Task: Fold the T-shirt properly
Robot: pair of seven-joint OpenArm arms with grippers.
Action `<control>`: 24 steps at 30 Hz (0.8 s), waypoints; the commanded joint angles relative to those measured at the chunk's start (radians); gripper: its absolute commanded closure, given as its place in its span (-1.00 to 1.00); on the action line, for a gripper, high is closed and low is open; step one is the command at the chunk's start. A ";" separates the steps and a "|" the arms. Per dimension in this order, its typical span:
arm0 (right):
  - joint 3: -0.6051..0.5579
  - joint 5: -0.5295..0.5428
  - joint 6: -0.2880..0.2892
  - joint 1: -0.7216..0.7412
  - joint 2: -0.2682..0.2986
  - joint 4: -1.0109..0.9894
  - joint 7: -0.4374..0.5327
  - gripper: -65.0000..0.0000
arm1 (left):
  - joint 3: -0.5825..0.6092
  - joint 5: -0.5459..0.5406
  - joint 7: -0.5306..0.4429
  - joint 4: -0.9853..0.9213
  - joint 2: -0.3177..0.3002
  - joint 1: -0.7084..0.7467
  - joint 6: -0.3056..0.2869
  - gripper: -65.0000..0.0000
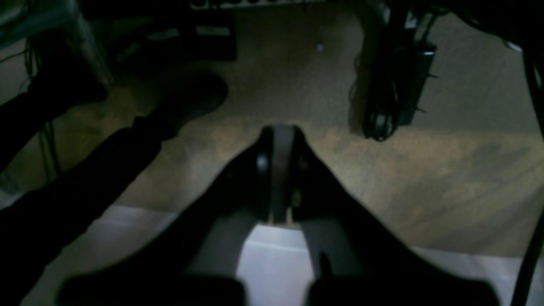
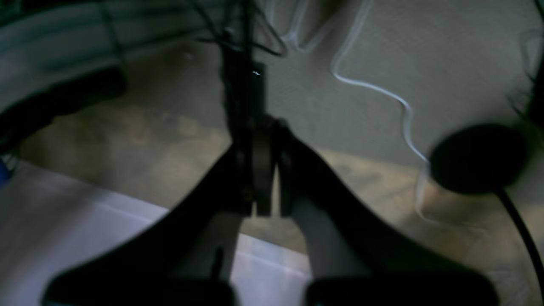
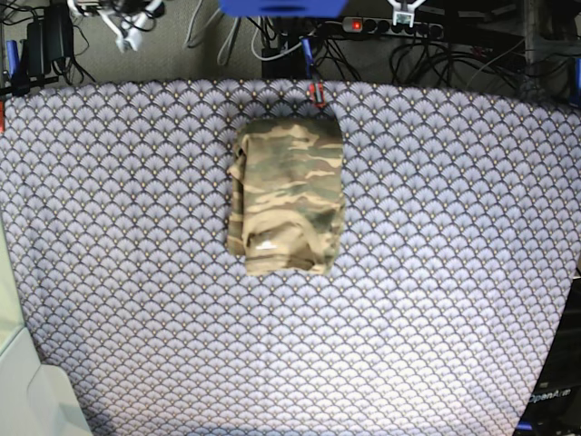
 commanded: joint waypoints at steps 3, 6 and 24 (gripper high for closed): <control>-0.076 0.001 0.014 0.039 0.007 -0.112 0.113 1.00 | 0.002 0.001 -0.004 -0.132 0.034 -0.074 0.002 0.99; -0.156 0.001 -0.161 0.070 0.001 -0.201 0.211 1.00 | 0.002 0.001 -0.057 -0.273 0.068 -0.148 -0.005 0.99; -0.181 0.001 -0.661 0.111 -0.140 -0.327 0.399 1.00 | 0.003 -0.255 -0.355 -0.680 0.122 -0.324 -0.305 0.99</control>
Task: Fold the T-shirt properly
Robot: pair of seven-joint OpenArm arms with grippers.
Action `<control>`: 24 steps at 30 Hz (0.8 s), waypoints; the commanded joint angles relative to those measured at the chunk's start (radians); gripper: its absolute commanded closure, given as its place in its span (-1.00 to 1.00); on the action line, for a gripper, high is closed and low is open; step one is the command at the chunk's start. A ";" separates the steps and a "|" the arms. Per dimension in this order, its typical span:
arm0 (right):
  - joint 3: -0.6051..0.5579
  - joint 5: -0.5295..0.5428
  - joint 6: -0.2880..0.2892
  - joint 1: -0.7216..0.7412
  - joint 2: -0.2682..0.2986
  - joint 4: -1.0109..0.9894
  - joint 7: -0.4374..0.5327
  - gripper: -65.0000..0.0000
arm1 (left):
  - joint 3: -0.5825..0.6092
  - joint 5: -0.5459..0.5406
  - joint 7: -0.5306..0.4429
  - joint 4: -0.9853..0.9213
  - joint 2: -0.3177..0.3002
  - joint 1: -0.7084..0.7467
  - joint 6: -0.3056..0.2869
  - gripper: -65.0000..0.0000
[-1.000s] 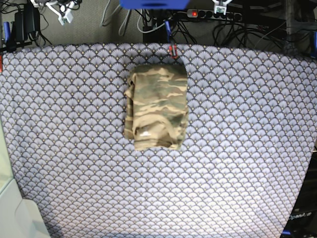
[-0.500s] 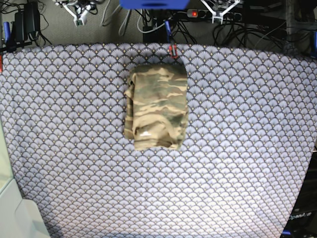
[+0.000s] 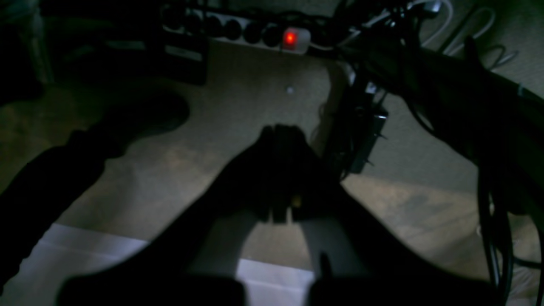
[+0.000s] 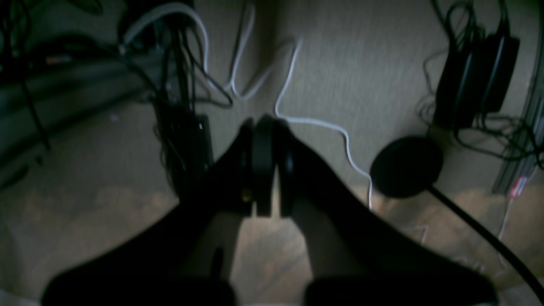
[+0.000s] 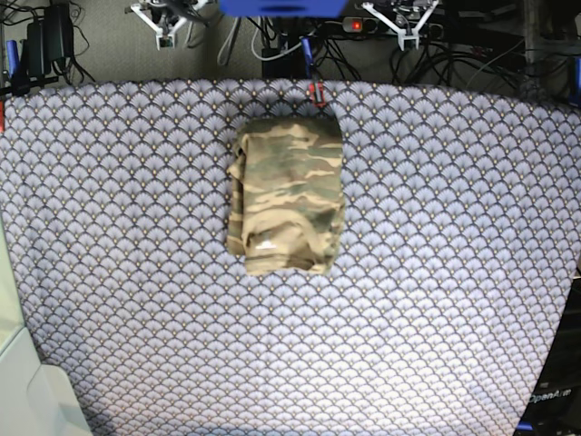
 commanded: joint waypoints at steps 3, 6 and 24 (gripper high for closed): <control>0.000 0.002 -0.014 -0.006 0.007 -0.002 0.020 1.00 | 0.001 -0.009 -0.007 -0.004 0.002 0.000 0.001 0.99; 0.000 0.002 -0.014 -0.006 0.006 -0.002 0.020 1.00 | 0.001 -0.009 0.001 -0.010 0.004 -0.018 0.001 0.99; 0.000 0.002 -0.014 -0.046 -0.008 -0.002 0.037 1.00 | 0.009 0.003 -0.007 0.002 -0.018 -0.046 -0.002 0.99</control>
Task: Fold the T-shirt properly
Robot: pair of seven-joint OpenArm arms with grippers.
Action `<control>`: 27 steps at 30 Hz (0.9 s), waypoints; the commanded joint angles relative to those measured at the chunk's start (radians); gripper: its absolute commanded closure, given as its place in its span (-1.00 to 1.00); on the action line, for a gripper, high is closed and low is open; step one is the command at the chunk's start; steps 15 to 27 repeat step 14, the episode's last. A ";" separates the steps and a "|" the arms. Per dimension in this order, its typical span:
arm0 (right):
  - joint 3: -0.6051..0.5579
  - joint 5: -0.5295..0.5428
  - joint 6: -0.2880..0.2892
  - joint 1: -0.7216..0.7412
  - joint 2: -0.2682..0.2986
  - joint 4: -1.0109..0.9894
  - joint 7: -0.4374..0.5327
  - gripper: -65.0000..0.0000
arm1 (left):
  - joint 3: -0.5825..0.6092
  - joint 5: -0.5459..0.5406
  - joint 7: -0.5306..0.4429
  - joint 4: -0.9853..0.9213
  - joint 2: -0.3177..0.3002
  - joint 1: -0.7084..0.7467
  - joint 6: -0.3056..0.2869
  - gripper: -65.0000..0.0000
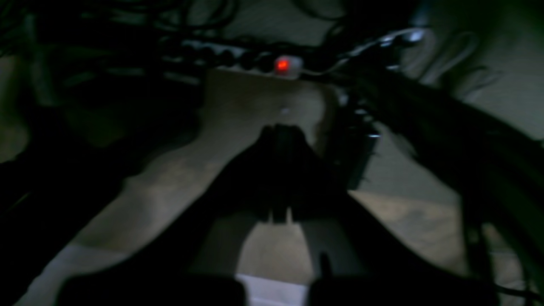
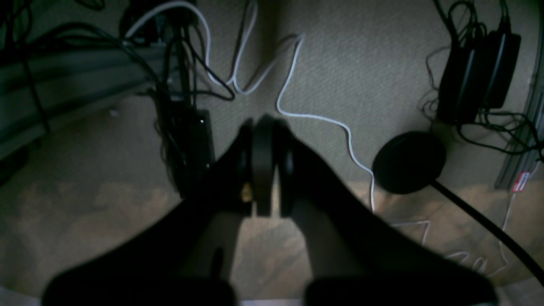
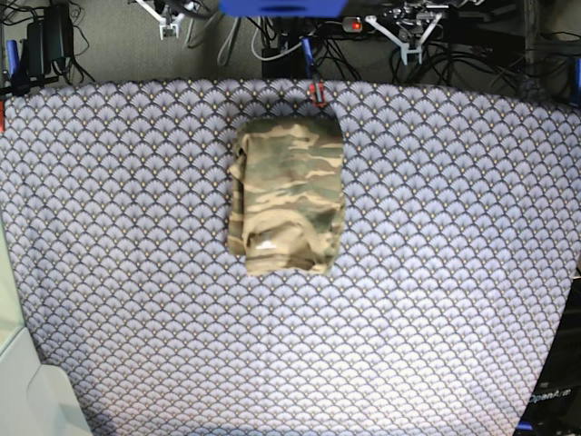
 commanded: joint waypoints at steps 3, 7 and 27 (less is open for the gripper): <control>-0.002 0.002 -0.006 -0.007 0.010 0.001 0.009 1.00 | 0.001 0.038 -0.007 0.001 -0.002 0.002 -0.003 0.99; -0.002 0.002 -0.006 -0.010 0.012 0.000 0.008 1.00 | -0.002 0.060 -0.007 0.001 -0.001 0.002 -0.003 0.99; -0.002 0.002 -0.006 -0.010 0.019 0.000 0.008 1.00 | -0.003 0.058 -0.008 0.002 -0.001 0.002 -0.003 0.99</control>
